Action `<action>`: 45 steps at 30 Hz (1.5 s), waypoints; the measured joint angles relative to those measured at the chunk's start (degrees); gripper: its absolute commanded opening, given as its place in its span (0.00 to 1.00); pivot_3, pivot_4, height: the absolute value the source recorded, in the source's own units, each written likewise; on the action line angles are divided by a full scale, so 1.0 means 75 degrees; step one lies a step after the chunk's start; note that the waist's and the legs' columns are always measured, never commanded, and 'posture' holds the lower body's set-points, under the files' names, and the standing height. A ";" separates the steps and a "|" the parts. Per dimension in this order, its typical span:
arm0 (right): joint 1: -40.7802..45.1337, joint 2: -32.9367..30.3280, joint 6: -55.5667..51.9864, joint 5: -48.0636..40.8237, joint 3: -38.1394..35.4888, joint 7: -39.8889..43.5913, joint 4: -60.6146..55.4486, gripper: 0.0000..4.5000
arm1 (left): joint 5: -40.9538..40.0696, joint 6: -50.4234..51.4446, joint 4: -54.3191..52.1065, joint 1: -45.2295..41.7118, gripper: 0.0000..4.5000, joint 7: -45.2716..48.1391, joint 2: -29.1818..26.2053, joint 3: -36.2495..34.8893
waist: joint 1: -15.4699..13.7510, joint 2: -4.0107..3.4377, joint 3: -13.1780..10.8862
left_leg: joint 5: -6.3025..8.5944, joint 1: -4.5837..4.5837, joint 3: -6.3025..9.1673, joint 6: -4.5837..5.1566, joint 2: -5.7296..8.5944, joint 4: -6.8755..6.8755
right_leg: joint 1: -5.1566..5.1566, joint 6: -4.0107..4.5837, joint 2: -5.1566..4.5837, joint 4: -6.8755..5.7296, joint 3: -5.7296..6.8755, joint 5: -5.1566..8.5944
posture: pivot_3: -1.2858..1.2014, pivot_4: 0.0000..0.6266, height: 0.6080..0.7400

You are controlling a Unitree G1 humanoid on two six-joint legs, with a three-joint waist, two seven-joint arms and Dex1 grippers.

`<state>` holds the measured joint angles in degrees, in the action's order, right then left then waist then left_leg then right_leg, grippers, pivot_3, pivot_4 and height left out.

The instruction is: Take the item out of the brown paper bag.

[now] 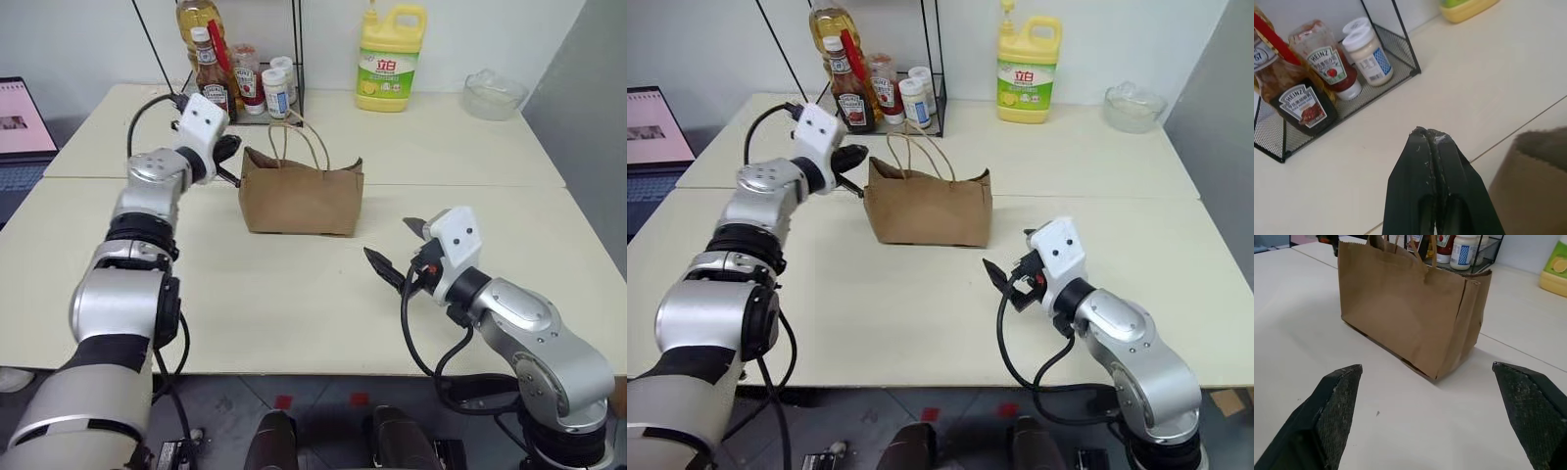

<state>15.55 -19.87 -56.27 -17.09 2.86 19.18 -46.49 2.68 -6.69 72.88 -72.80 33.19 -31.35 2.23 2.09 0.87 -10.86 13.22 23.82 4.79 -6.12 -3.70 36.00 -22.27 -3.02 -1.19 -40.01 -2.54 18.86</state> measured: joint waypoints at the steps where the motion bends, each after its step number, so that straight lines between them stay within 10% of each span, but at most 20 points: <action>1: -0.0002 0.0000 0.0000 0.0000 0.0033 -0.0023 0.0000 1.00 | 0.0077 -0.0075 0.0108 -0.0093 0.01 -0.0002 0.0021 0.0000 | 0.0003 0.0000 0.0000 | 0.0000 0.0000 0.0000 -0.0001 0.0000 0.0000 | 0.0000 0.0000 0.0000 0.0000 -0.0001 0.0000 | 0.52 0.24 1.00; 24: -0.0110 -0.1220 -0.0361 -0.1504 -0.0069 0.0822 -0.0346 1.00 | 0.0803 -0.1826 -0.1047 0.1034 0.01 0.7561 -0.1313 0.1007 | 0.0153 0.0000 0.0000 | 0.0007 -0.0007 0.0002 0.0016 -0.0003 0.0001 | 0.0006 0.0000 -0.0001 -0.0011 0.0001 0.0000 | 0.52 0.24 1.00; 34: -0.0067 -0.1522 -0.0290 -0.1649 0.0031 0.0937 -0.0281 1.00 | -0.0681 -0.0574 -0.4172 0.2763 0.01 0.7861 -0.2113 0.1412 | 0.0100 0.0000 0.0000 | 0.0008 -0.0005 0.0009 0.0018 -0.0006 0.0011 | 0.0012 0.0000 -0.0002 -0.0017 0.0005 0.0000 | 0.52 0.24 1.00; 45: -0.0755 -0.1794 0.1661 -0.0969 0.0426 0.1303 -0.0013 1.00 | -0.2609 0.2622 -0.9762 0.5773 0.01 0.6987 -0.2884 -0.0250 | 0.0167 -0.0001 0.0001 | 0.0008 -0.0018 0.0004 0.0019 -0.0011 0.0008 | 0.0015 0.0000 0.0000 -0.0024 -0.0004 0.0001 | 0.52 0.24 1.00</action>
<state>9.89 -33.32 -43.82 -24.36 6.05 28.96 -46.59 -16.89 12.98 -0.33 -29.51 85.59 -52.98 0.35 3.35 0.87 -10.86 13.28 23.68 4.83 -5.98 -3.78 36.05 -22.15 -3.02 -1.19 -40.20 -2.57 18.87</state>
